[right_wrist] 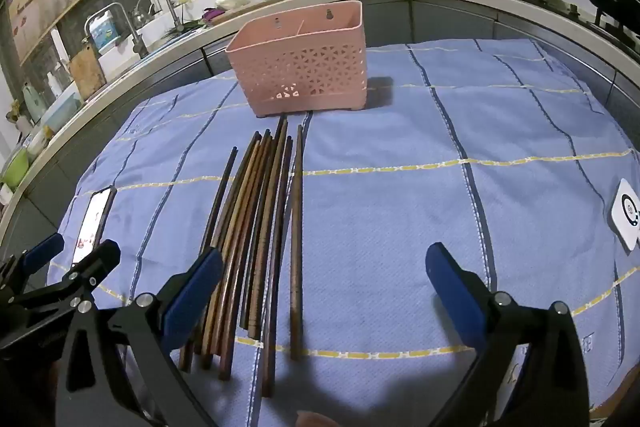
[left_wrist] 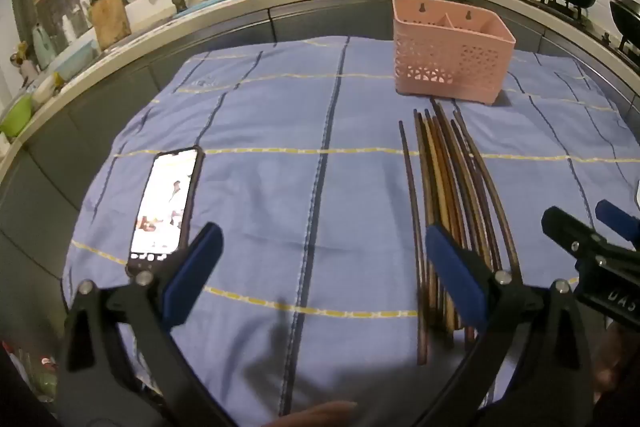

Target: Organize utensils

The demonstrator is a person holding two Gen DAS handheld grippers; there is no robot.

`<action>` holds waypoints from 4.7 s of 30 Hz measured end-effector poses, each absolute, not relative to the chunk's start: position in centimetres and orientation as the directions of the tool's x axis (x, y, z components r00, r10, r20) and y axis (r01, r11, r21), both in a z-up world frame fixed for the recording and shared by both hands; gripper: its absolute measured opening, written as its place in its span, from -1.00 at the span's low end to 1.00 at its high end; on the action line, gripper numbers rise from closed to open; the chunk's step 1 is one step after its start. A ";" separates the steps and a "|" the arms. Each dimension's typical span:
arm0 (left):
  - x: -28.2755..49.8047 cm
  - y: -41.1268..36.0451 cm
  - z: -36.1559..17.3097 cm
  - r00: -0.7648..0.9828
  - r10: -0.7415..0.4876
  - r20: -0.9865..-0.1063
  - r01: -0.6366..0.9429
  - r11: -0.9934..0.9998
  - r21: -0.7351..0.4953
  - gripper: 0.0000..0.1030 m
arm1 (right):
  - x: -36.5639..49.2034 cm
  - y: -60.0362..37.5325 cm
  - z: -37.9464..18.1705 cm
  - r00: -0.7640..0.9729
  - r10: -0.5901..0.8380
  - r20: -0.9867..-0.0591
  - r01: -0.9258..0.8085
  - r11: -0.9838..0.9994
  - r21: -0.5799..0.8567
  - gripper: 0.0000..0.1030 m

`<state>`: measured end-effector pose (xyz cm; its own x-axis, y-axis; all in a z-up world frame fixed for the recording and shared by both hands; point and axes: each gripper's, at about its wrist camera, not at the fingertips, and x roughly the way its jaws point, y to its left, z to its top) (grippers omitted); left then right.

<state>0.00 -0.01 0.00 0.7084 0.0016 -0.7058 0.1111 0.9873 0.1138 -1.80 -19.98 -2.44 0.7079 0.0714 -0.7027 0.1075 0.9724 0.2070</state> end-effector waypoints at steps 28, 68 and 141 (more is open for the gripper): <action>-0.3 0.0 -0.7 0.689 -0.025 -0.724 0.128 0.988 0.087 0.88 | -1.8 -20.0 -2.3 0.720 0.067 -0.691 0.113 0.971 0.212 0.94; -5.2 -0.2 6.7 0.945 -0.189 -0.266 0.205 0.978 0.034 0.88 | -8.8 -20.1 2.0 0.910 0.029 -0.414 0.084 0.964 0.251 0.94; 0.3 -1.1 4.9 0.875 -0.105 -0.472 0.152 0.986 0.063 0.88 | -4.7 -21.0 2.5 0.888 0.079 -0.454 0.041 0.968 0.247 0.92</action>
